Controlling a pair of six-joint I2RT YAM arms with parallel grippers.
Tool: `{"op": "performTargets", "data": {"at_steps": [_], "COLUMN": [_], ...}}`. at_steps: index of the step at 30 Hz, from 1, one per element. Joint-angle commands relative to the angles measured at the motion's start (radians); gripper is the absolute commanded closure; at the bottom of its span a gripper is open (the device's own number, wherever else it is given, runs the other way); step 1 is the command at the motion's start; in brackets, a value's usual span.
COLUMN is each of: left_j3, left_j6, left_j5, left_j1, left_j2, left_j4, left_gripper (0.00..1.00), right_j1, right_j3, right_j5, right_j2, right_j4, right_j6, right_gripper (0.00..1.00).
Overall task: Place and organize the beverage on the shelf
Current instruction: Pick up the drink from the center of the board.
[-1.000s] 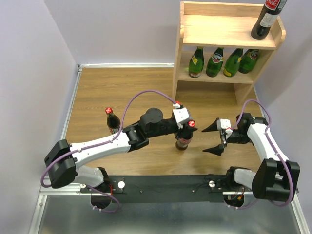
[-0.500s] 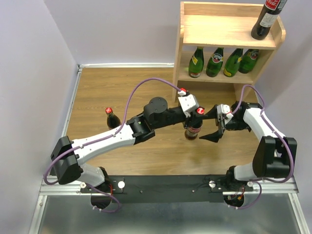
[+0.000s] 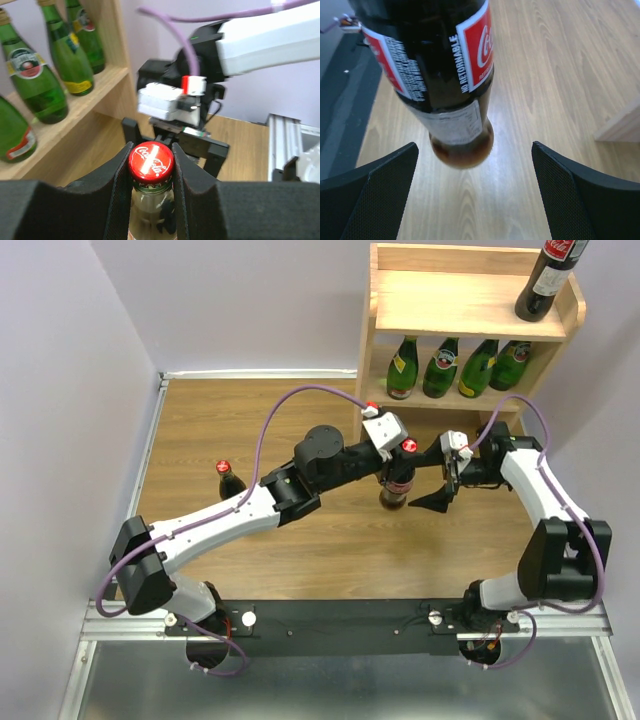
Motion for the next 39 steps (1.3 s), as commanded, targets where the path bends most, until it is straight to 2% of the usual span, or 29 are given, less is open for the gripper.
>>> {"op": "performTargets", "data": {"at_steps": [1, 4, 6, 11, 15, 20, 30, 34, 39], "left_j3": [0.08, 0.095, 0.102, 0.115, 0.126, 0.135, 0.14, 0.158, 0.175], "left_j6": [0.001, -0.004, -0.008, -0.022, -0.027, -0.042, -0.094, -0.1, -0.108], "left_j5": [-0.072, -0.069, -0.067, -0.071, -0.084, -0.112, -0.176, -0.205, -0.206], "left_j1": [0.025, 0.042, 0.053, 0.068, 0.073, 0.079, 0.082, 0.082, 0.082], "left_j2": [-0.033, -0.034, -0.034, -0.039, -0.048, -0.051, -0.053, -0.051, -0.041], "left_j4": [0.158, 0.16, 0.16, 0.163, 0.167, 0.19, 0.269, 0.278, 0.276], "left_gripper": [1.0, 1.0, 1.0, 1.0, 1.0, 1.0, 1.0, 1.0, 1.0], "right_j1": [0.013, 0.034, 0.039, 0.177, 0.2, 0.241, 0.315, 0.316, 0.332], "right_j3": [-0.027, -0.036, -0.041, -0.122, -0.14, -0.164, -0.225, -0.242, -0.228], "right_j5": [0.074, 0.097, 0.118, 0.324, 0.326, 0.376, 0.471, 0.479, 0.497], "right_j2": [-0.1, -0.134, -0.162, -0.255, -0.272, -0.298, -0.317, -0.308, -0.302], "right_j4": [0.311, 0.397, 0.48, 0.862, 0.962, 1.173, 1.488, 1.598, 1.631], "right_j6": [0.314, 0.385, 0.521, 0.86, 0.981, 1.177, 1.455, 1.517, 1.534], "right_gripper": [0.0, 0.0, 0.0, 0.0, 0.0, 0.0, 0.0, 0.0, 0.03]}}
